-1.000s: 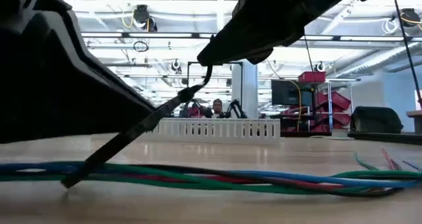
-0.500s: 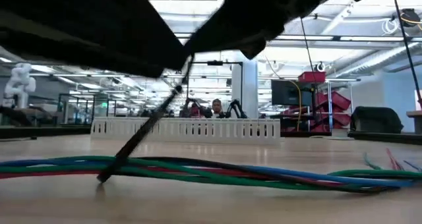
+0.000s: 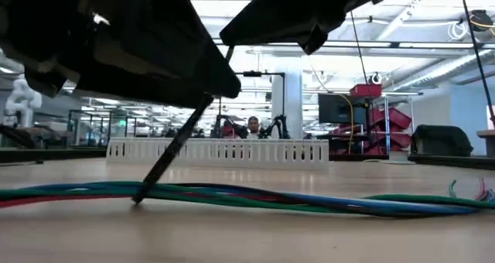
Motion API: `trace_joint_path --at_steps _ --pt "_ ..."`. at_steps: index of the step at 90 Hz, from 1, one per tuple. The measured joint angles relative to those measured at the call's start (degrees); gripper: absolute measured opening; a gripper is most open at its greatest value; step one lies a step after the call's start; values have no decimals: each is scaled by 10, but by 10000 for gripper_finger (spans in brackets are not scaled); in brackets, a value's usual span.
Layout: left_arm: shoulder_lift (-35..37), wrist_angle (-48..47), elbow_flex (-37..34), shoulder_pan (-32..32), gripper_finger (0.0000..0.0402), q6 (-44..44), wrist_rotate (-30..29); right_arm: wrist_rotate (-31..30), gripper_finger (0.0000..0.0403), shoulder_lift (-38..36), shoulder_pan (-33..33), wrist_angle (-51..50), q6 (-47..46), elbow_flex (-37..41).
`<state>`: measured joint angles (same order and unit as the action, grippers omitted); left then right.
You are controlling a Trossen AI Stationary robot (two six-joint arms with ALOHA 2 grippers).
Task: Ziptie cables
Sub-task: Wrap the cable wire using a zip tie
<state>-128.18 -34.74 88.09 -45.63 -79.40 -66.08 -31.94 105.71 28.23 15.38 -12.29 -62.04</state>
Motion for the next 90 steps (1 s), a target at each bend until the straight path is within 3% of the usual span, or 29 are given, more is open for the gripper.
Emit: trace_joint_path --at_steps 29,49,71,90 --pt "0 -81 0 3 171 -81 0 0 0 0 12 3 -1 0" --pt "0 -87 1 7 111 -88 0 -1 0 0 15 3 -1 0" --pt "0 -87 1 7 20 -88 1 -1 0 0 15 12 8 0" --pt "2 -88 1 7 12 -88 31 -17 0 -5 15 7 18 0"
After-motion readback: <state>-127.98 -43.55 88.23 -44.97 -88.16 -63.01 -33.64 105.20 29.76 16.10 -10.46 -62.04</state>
